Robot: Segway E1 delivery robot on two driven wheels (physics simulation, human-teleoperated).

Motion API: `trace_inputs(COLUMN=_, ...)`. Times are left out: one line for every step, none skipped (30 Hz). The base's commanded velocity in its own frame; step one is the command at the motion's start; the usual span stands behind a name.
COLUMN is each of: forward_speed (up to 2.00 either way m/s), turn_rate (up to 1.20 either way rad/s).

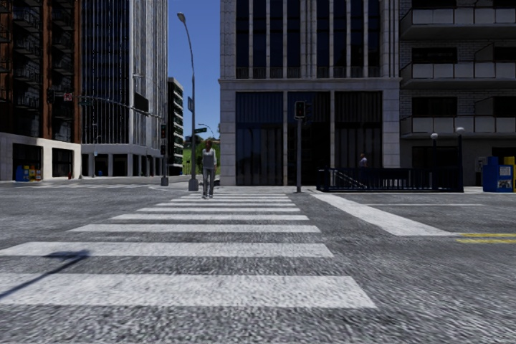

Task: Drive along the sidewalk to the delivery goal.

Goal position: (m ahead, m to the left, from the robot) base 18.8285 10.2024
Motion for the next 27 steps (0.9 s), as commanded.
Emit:
trace_inputs(forward_speed=2.00, turn_rate=0.00)
trace_inputs(forward_speed=2.00, turn_rate=0.00)
trace_inputs(forward_speed=2.00, turn_rate=0.00)
trace_inputs(forward_speed=2.00, turn_rate=0.00)
trace_inputs(forward_speed=2.00, turn_rate=0.00)
trace_inputs(forward_speed=2.00, turn_rate=0.00)
trace_inputs(forward_speed=2.00, turn_rate=0.00)
trace_inputs(forward_speed=2.00, turn_rate=0.00)
trace_inputs(forward_speed=2.00, turn_rate=0.00)
trace_inputs(forward_speed=2.00, turn_rate=0.00)
trace_inputs(forward_speed=2.00, turn_rate=0.00)
trace_inputs(forward_speed=2.00, turn_rate=0.00)
trace_inputs(forward_speed=2.00, turn_rate=0.00)
trace_inputs(forward_speed=2.00, turn_rate=0.00)
trace_inputs(forward_speed=2.00, turn_rate=0.00)
trace_inputs(forward_speed=2.00, turn_rate=0.00)
trace_inputs(forward_speed=2.00, turn_rate=0.00)
trace_inputs(forward_speed=2.00, turn_rate=0.00)
trace_inputs(forward_speed=2.00, turn_rate=0.00)
trace_inputs(forward_speed=2.00, turn_rate=0.00)
trace_inputs(forward_speed=2.00, turn_rate=0.00)
trace_inputs(forward_speed=2.00, turn_rate=0.00)
trace_inputs(forward_speed=2.00, turn_rate=0.00)
trace_inputs(forward_speed=2.00, turn_rate=0.00)
trace_inputs(forward_speed=2.00, turn_rate=0.00)
trace_inputs(forward_speed=2.00, turn_rate=0.00)
trace_inputs(forward_speed=2.00, turn_rate=0.00)
